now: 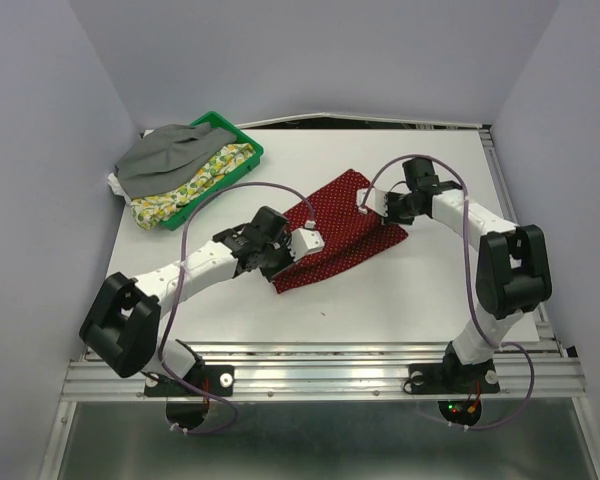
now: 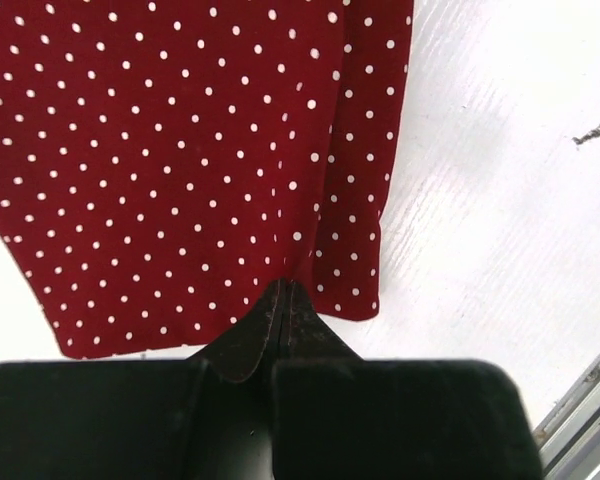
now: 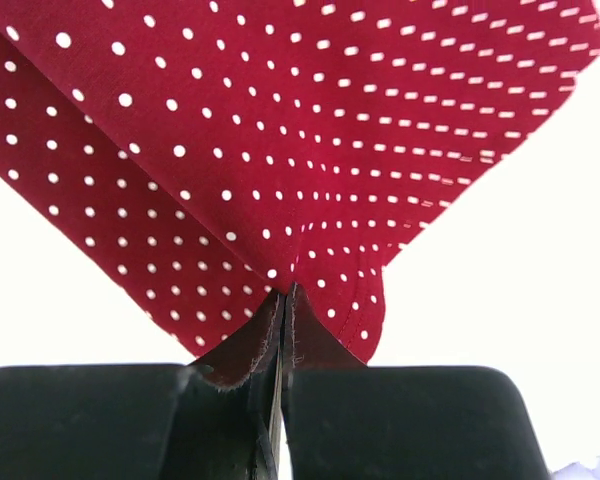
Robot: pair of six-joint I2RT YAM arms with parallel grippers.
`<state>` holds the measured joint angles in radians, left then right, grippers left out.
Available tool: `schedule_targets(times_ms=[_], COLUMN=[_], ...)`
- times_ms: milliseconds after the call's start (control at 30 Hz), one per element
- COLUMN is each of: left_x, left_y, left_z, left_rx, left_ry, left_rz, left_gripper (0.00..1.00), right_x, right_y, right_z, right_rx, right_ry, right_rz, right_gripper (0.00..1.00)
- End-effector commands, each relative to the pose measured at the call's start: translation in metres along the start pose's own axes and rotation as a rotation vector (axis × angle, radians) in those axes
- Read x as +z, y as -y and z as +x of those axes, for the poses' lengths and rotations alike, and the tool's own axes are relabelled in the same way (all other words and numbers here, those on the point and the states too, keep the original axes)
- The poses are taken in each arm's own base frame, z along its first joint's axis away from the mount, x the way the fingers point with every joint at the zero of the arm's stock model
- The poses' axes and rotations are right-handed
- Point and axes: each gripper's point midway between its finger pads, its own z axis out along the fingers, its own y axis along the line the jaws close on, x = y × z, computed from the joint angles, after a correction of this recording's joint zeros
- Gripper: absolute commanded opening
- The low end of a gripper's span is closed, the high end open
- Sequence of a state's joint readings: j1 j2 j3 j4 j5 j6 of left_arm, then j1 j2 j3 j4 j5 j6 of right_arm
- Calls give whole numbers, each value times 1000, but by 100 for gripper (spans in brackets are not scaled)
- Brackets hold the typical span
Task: Fold and stack the skirts
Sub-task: Fold the skirt
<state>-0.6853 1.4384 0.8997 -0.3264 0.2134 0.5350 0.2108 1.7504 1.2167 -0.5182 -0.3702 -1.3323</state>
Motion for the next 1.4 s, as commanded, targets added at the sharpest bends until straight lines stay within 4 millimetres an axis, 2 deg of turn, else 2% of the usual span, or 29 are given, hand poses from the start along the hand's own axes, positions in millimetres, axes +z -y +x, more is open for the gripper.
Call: schedule_targets(times_ms=[0,67,100,167,200,300,333,533,600,633,733,900,1000,1033,1067,1100,1133,1167,1233,1267,1300,1333,1367], left_x=[-18,-20,-20,-18,-15,-12,-10,4,7,7,6,9,19,23,26,28,33,35,38,38,38,39,39], left_y=[5,8,10,13,15,21,22,28,26,26,28,47,66,71,78,82,87,90,95,95,95,98,99], left_z=[2,6,9,12,15,20,21,37,38,40,38,41,50,55,53,53,56,49,51,43,37,30,20], left_rx=[28,37,37,45,44,48,49,46,44,47,35,57,116,124,140,143,145,165,188,195,194,179,171], left_ry=[9,-2,-9,-16,-32,-46,-52,-98,-101,-108,-101,-135,-182,-206,-210,-217,-237,-232,-267,-263,-255,-248,-231], left_rz=[7,21,25,41,54,91,98,133,118,116,125,184,217,232,249,260,278,287,314,318,327,340,352], left_gripper=[0,0,0,0,0,0,0,1,4,10,26,29,29,29,29,29,29,29,29,29,29,30,32], right_x=[-37,-42,-39,-36,-29,-17,-11,12,13,11,8,7,4,-3,-8,-12,-26,-35,-51,-61,-64,-66,-72], right_y=[16,9,-3,-14,-28,-42,-53,-70,-74,-77,-69,-31,-17,-1,4,9,23,33,49,60,63,66,68], right_z=[-22,-22,-18,-13,-6,0,6,21,21,21,17,14,18,12,12,9,4,5,7,4,1,6,5], right_rx=[-49,-61,-56,-54,-41,-33,-16,39,41,34,56,101,152,151,163,167,197,224,283,351,389,451,568], right_ry=[25,25,21,16,6,-3,-10,-31,-25,-22,-12,-38,-85,-83,-93,-89,-74,-66,-58,-46,-36,-36,-22], right_rz=[49,44,21,9,-20,-41,-63,-98,-110,-112,-65,1,27,59,75,93,144,176,233,271,277,277,292], right_gripper=[1,1,1,1,1,1,1,1,1,1,10,19,60,72,79,80,82,83,83,83,83,82,81])
